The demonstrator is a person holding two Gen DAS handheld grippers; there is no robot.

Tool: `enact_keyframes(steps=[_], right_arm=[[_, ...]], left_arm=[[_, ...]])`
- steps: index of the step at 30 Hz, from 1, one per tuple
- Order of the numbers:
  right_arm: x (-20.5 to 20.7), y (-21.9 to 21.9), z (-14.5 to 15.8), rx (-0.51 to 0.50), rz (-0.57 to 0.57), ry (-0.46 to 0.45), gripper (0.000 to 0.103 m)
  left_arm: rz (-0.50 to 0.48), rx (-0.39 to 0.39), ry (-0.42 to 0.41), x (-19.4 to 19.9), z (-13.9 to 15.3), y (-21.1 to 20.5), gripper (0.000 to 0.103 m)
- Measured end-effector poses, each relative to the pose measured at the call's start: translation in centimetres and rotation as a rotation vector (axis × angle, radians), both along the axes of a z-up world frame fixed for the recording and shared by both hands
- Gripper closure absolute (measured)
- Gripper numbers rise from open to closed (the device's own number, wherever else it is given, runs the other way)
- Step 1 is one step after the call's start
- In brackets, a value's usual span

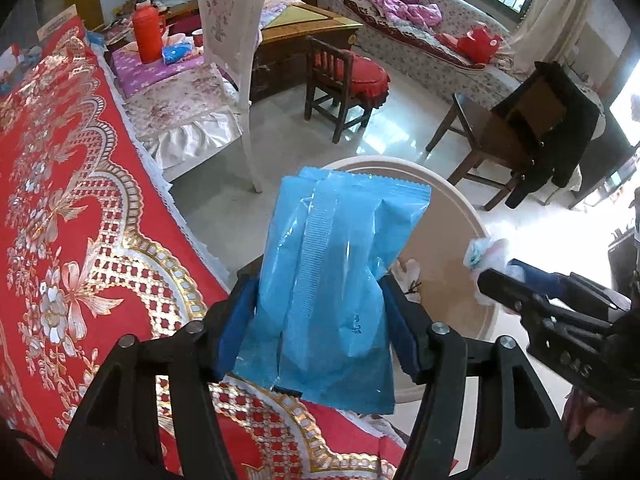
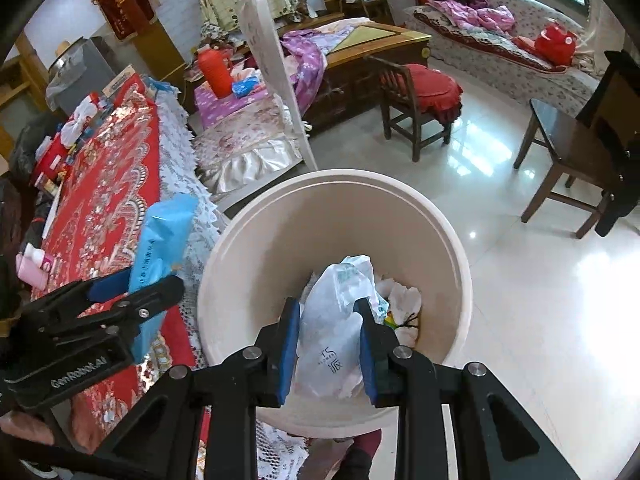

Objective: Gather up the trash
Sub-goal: 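Open both tools to drop the items into the bucket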

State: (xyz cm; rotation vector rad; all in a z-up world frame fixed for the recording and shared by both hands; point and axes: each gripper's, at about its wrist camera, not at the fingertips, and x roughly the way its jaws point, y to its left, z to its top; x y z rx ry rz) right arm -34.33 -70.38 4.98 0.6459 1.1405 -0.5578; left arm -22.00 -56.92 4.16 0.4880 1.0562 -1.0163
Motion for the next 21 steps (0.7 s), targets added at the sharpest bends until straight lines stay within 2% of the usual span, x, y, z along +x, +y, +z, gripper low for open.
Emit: enact_keyframes(steps=[2,8,16,21], right_arm=[[-0.2,-0.1,0.1,0.001,-0.014,-0.011,0.046],[-0.5,0.6,0.2,-0.002,-0.017,-0.004,0.046],[-1.4,1.7,1.0,-0.010,-0.043,-0.011,0.046],[-1.7,2.2,2.1,-0.031,-0.044,-0.016,0.046]], left_arm=[[0.005,0.002,0.001,0.2,0.0,0.1,0.040],[0.001,-0.020,-0.010,0.2,0.5,0.9,0.039],[-0.012,-0.079,0.072,0.3,1.7,1.7,0.035],[-0.015,-0.099,0.035,0.2,3.2,2.2,0.034]])
